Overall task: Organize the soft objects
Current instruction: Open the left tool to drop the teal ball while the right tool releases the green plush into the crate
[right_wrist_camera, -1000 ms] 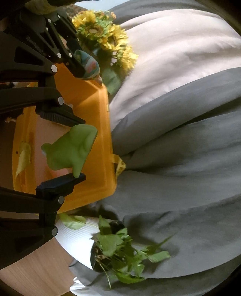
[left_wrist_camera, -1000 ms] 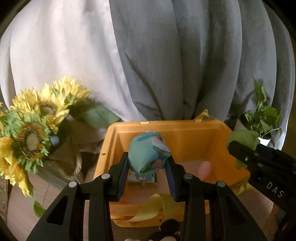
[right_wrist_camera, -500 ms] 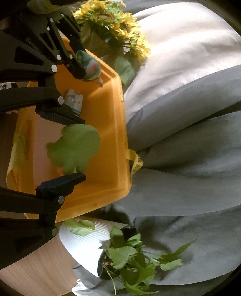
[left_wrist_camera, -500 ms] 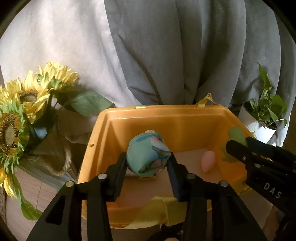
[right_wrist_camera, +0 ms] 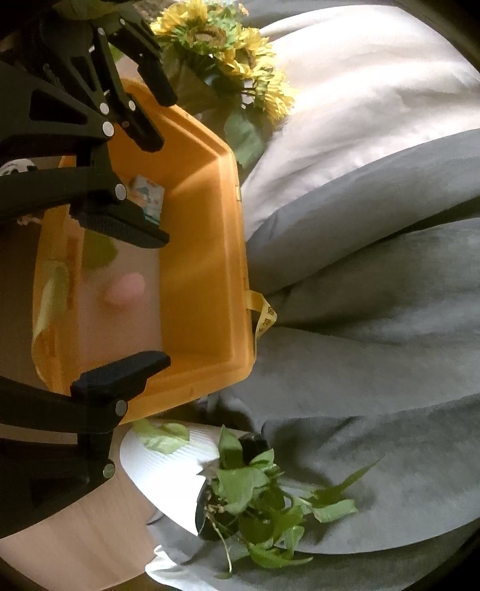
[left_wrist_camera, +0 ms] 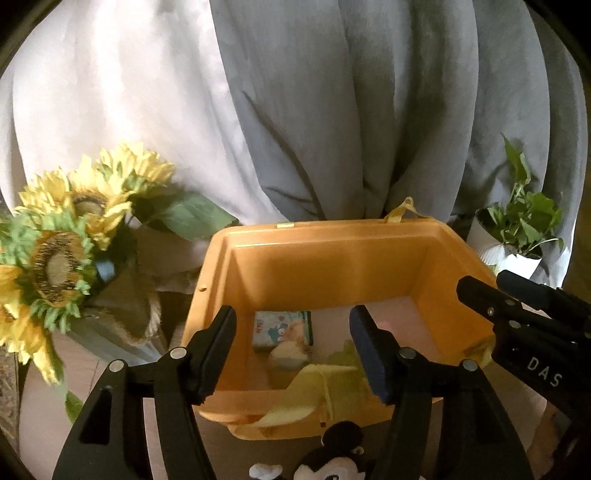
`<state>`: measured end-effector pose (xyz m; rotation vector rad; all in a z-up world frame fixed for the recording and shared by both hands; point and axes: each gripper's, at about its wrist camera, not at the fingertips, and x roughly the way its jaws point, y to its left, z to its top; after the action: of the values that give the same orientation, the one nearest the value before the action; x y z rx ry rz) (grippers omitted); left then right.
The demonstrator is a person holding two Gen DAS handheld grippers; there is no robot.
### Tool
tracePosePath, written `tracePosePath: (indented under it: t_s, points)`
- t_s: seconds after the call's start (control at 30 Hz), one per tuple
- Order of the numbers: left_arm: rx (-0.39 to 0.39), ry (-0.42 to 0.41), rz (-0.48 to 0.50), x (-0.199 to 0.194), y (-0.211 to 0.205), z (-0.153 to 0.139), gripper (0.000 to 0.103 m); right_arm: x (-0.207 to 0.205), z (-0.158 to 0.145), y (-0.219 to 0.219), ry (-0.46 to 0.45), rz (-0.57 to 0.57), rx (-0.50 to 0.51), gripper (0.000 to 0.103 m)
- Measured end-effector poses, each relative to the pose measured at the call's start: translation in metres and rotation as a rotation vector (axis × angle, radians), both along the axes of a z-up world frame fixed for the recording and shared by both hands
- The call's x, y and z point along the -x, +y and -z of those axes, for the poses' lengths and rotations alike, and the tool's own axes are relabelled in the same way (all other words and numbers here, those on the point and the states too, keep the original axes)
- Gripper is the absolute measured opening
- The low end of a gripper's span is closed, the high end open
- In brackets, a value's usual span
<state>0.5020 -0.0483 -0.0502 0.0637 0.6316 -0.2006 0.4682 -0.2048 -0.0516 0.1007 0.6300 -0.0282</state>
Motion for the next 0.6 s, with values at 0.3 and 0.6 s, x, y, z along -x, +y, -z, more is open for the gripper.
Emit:
tracePosePath:
  t_s: [0.3, 0.6]
  points:
    - [-0.012, -0.074, -0.015, 0.032, 0.007, -0.025, 0.067, 0.026, -0.014, 0.0, -0.034, 0.01, -0.003, 0.063]
    - [-0.016, -0.117, -0.007, 0.07, 0.012, -0.04, 0.067, 0.061, -0.03, 0.001, -0.078, 0.038, 0.008, 0.066]
